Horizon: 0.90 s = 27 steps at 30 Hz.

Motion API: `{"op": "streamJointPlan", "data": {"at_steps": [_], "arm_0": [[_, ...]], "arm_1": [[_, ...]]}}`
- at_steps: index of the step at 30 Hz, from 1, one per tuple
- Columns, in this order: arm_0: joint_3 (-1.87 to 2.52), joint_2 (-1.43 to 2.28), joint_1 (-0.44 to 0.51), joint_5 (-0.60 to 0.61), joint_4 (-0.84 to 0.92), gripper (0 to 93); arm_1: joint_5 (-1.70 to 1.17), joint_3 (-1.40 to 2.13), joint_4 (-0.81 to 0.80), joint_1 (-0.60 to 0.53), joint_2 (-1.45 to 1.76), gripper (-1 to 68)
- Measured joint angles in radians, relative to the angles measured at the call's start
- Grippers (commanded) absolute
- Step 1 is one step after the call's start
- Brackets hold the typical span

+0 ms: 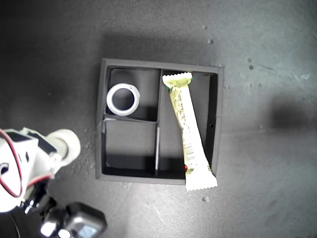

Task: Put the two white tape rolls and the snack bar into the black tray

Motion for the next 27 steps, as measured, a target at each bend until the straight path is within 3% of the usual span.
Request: {"op": "streamJointPlan", "data": {"at_steps": [7, 15, 20, 27], "arm_0": [[-0.617, -0.499, -0.026, 0.080, 0.109, 0.0], [-0.693, -0.699, -0.032, 0.044, 0.114, 0.5], [-0.695, -0.733, -0.028, 0.017, 0.114, 16.1], [-0.655, -0.692, 0.026, 0.000, 0.114, 20.9]], "arm_1": [[0.057, 0.319, -0.126, -0.015, 0.218, -0.5], [0.057, 0.402, -0.133, -0.025, 0.225, -0.5], [0.057, 0.407, -0.141, -0.026, 0.225, -0.5], [0.057, 0.402, -0.120, -0.008, 0.225, -0.5]]}}
